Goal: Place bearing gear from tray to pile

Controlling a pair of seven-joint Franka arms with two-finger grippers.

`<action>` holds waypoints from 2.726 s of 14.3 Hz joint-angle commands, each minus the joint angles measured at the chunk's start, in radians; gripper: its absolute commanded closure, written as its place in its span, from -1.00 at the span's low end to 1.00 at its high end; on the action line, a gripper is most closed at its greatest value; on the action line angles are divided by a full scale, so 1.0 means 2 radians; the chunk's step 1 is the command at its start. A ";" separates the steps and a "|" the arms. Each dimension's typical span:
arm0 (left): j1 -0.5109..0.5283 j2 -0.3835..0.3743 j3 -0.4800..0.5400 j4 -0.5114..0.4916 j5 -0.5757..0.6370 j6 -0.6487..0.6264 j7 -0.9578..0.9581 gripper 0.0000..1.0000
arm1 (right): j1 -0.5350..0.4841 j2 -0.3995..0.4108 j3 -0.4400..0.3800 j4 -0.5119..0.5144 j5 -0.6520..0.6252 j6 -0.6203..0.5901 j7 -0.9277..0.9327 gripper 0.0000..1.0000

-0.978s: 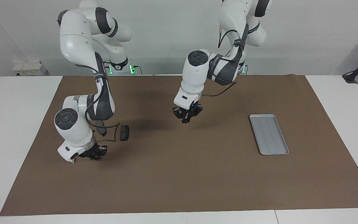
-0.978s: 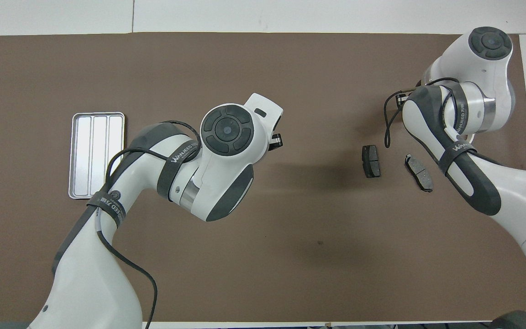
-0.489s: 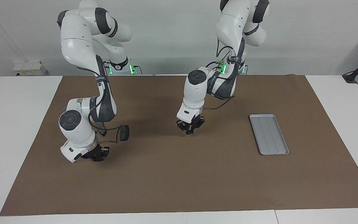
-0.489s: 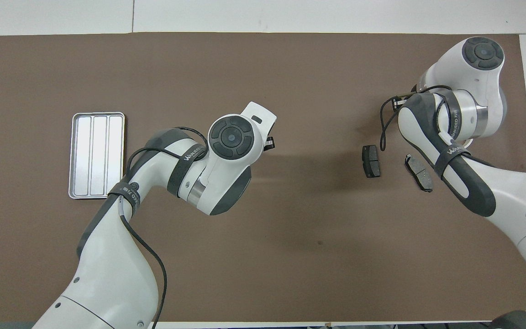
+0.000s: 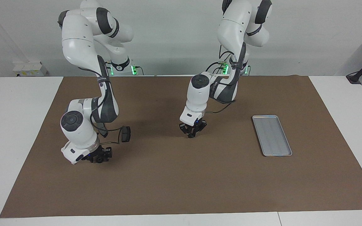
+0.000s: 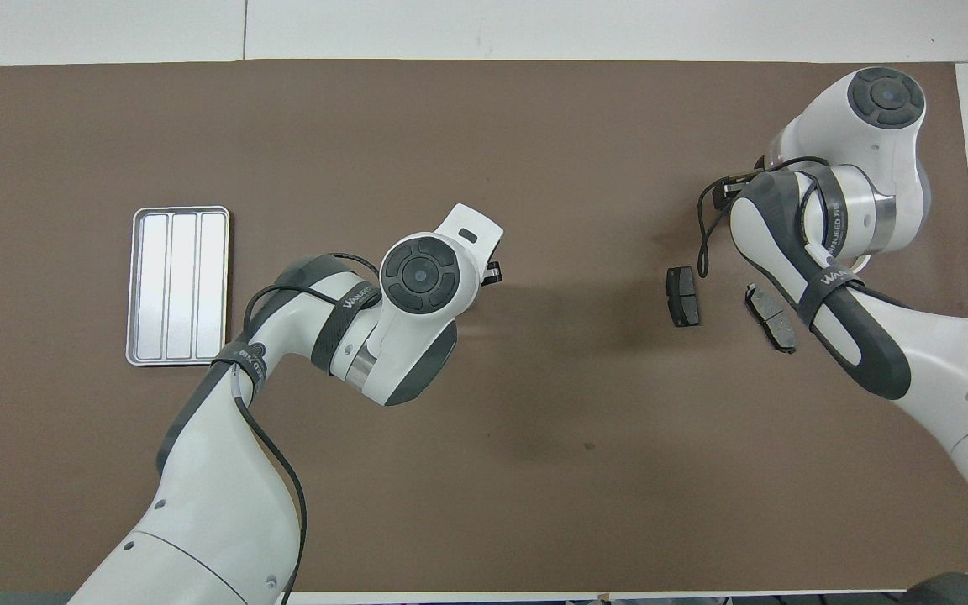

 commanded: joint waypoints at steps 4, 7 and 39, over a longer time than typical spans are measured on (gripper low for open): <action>-0.004 0.004 0.003 -0.005 0.010 0.019 -0.010 1.00 | 0.027 -0.069 0.005 -0.006 -0.028 -0.077 -0.006 -1.00; -0.004 0.004 0.003 -0.004 0.010 0.017 -0.010 1.00 | 0.039 -0.100 0.009 -0.005 -0.027 -0.110 -0.004 -1.00; 0.315 -0.227 0.007 0.084 -0.010 -0.367 0.486 -0.87 | 0.303 0.033 0.012 0.045 0.039 0.010 0.451 -1.00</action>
